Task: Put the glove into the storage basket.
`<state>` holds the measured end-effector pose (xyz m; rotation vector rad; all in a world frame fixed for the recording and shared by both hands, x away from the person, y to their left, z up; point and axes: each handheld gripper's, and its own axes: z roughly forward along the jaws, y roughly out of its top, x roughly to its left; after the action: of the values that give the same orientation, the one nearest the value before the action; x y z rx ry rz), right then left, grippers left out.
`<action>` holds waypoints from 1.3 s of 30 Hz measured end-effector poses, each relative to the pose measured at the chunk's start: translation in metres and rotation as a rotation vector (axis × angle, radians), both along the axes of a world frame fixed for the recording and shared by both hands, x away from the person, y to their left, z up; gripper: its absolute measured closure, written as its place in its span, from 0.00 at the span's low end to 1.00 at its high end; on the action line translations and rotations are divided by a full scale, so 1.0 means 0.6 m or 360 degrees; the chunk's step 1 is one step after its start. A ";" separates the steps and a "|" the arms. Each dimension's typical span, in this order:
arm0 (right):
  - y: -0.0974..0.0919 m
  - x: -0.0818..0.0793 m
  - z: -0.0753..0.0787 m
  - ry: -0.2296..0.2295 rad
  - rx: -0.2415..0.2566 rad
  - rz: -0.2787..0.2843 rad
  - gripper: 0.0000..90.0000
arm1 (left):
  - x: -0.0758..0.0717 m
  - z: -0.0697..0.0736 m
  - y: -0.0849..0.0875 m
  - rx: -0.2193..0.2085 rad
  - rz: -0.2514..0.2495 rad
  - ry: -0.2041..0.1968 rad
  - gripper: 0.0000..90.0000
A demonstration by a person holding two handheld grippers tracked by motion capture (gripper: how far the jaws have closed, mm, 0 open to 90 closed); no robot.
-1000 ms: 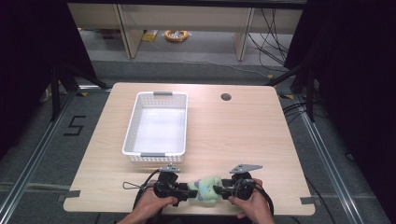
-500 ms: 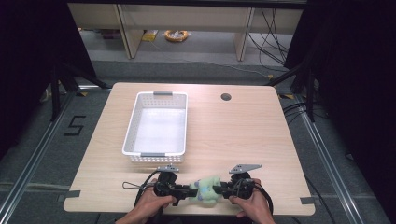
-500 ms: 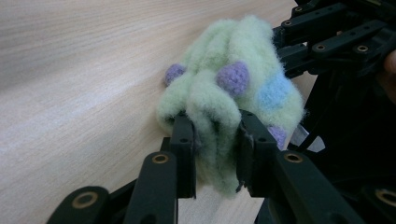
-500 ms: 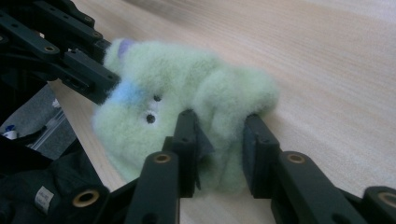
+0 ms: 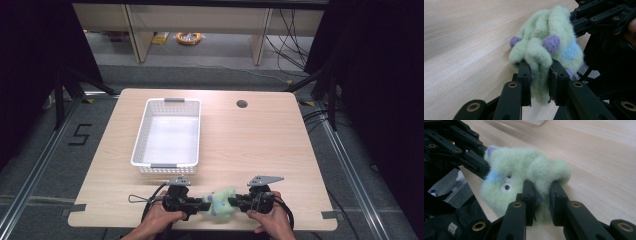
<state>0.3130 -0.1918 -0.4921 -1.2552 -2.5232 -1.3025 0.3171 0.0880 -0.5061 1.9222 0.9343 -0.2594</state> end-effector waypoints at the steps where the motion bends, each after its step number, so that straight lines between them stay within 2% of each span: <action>1: 0.004 -0.003 0.006 -0.0017 0.0018 0.0022 0.86 | -0.003 0.006 0.005 0.0018 0.0024 -0.0016 0.81; 2: 0.009 -0.007 0.009 0.0012 0.0027 0.0010 0.86 | -0.004 0.006 0.007 0.0001 0.0019 -0.0026 0.81; 5: 0.011 -0.006 0.012 -0.0028 -0.0004 0.0023 0.86 | -0.004 0.010 0.011 -0.0001 -0.0004 -0.0038 0.81; 6: 0.013 -0.005 0.012 -0.0030 0.0019 0.0039 0.86 | -0.004 0.012 0.012 0.0004 -0.0010 -0.0046 0.81; 7: 0.015 -0.009 0.016 0.0013 0.0017 0.0016 0.86 | -0.004 0.014 0.012 0.0009 0.0000 -0.0060 0.81; 8: 0.013 -0.005 0.017 -0.0053 0.0005 0.0033 0.86 | -0.005 0.016 0.012 0.0010 0.0007 -0.0077 0.81; 10: 0.016 -0.004 0.022 -0.0055 0.0019 0.0046 0.86 | -0.006 0.022 0.014 0.0044 0.0015 -0.0108 0.81; 11: 0.019 -0.008 0.027 -0.0017 0.0028 0.0017 0.86 | -0.007 0.024 0.014 0.0039 0.0025 -0.0107 0.81; 13: 0.019 -0.003 0.029 -0.0093 -0.0006 0.0040 0.86 | -0.005 0.028 0.017 0.0027 0.0014 -0.0126 0.81; 14: 0.022 -0.005 0.033 -0.0058 0.0017 0.0040 0.86 | -0.005 0.028 0.017 0.0027 0.0014 -0.0126 0.81; 15: 0.023 -0.003 0.037 -0.0087 -0.0014 0.0040 0.86 | -0.004 0.032 0.020 0.0018 -0.0007 -0.0138 0.81; 16: 0.024 -0.001 0.038 -0.0108 0.0004 0.0059 0.86 | -0.005 0.035 0.019 0.0016 0.0028 -0.0153 0.81; 17: 0.028 -0.003 0.042 -0.0084 0.0022 0.0043 0.86 | -0.004 0.038 0.022 0.0009 0.0016 -0.0140 0.81; 18: 0.028 -0.001 0.047 -0.0122 -0.0007 0.0033 0.86 | -0.002 0.040 0.024 0.0011 0.0002 -0.0143 0.80; 20: 0.031 0.001 0.054 -0.0114 0.0014 0.0053 0.86 | -0.001 0.044 0.025 0.0005 0.0008 -0.0152 0.80; 21: 0.032 0.005 0.058 -0.0133 0.0012 0.0072 0.86 | 0.000 0.053 0.030 0.0037 0.0018 -0.0170 0.80; 22: 0.034 0.007 0.061 -0.0150 0.0023 0.0067 0.86 | 0.002 0.056 0.032 0.0019 0.0003 -0.0174 0.80; 24: 0.037 0.012 0.068 -0.0164 0.0013 0.0086 0.86 | 0.004 0.066 0.037 0.0035 0.0014 -0.0193 0.80; 25: 0.040 0.013 0.072 -0.0146 0.0030 0.0082 0.86 | 0.004 0.066 0.037 0.0035 0.0014 -0.0193 0.80; 26: 0.042 0.014 0.077 -0.0157 0.0026 0.0092 0.86 | 0.006 0.075 0.041 0.0038 0.0003 -0.0205 0.80; 27: 0.045 0.011 0.084 -0.0109 0.0016 0.0071 0.86 | 0.008 0.081 0.043 0.0033 0.0019 -0.0212 0.80; 29: 0.048 0.019 0.090 -0.0172 0.0033 0.0102 0.86 | 0.013 0.089 0.048 0.0011 0.0024 -0.0210 0.80; 30: 0.051 0.018 0.097 -0.0131 0.0034 0.0076 0.86 | 0.015 0.095 0.052 0.0026 0.0024 -0.0213 0.80; 31: 0.052 0.023 0.100 -0.0184 0.0014 0.0091 0.86 | 0.016 0.099 0.053 0.0035 0.0040 -0.0222 0.80; 33: 0.060 0.028 0.107 -0.0205 0.0043 0.0105 0.86 | 0.019 0.108 0.058 0.0040 0.0049 -0.0229 0.80; 35: 0.064 0.034 0.115 -0.0255 0.0009 0.0106 0.86 | 0.024 0.117 0.063 0.0046 0.0048 -0.0227 0.80; 39: 0.075 0.043 0.133 -0.0227 0.0034 0.0131 0.86 | 0.031 0.137 0.074 0.0053 0.0055 -0.0250 0.80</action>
<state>0.3389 -0.1466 -0.4125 -1.0785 -2.6163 -1.4450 0.3357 0.1325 -0.4240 1.9246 0.8712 -0.0718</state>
